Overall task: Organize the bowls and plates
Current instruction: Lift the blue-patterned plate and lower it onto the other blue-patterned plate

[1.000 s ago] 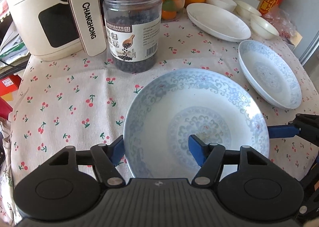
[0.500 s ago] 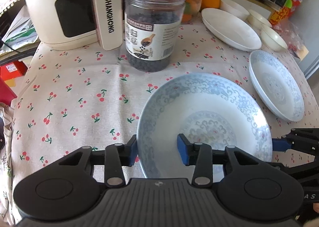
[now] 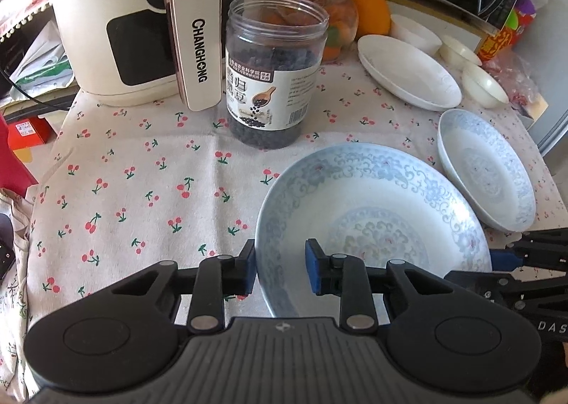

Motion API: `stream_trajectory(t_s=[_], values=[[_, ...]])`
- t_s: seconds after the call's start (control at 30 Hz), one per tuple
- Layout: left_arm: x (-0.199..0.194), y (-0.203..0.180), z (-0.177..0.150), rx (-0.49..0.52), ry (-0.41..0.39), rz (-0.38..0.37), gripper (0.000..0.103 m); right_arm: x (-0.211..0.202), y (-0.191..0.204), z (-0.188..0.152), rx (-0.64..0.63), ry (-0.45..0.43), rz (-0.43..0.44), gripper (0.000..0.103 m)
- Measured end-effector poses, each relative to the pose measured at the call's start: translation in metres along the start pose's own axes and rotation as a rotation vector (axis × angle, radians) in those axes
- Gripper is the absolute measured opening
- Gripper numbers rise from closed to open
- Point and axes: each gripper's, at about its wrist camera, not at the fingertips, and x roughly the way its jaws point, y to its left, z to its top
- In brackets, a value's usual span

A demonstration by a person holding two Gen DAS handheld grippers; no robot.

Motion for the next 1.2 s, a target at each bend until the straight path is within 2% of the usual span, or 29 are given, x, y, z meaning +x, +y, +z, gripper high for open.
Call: stream_trajectory(t_s=[0.4,0.6,1.2], values=[[-0.013,-0.021,0.010,-0.001,-0.062,-0.056,0.024,-0.024,-0.028,0.012,0.030,-0.044,-0.004,0.029],[-0.009,-0.043,0.016,0.039,-0.063,-0.083,0.024,-0.038,-0.051,0.013,0.058,-0.064,-0.021,0.029],[0.006,-0.103,0.036,0.062,-0.065,-0.146,0.024,-0.072,-0.113,0.020,0.133,-0.119,-0.086,0.029]])
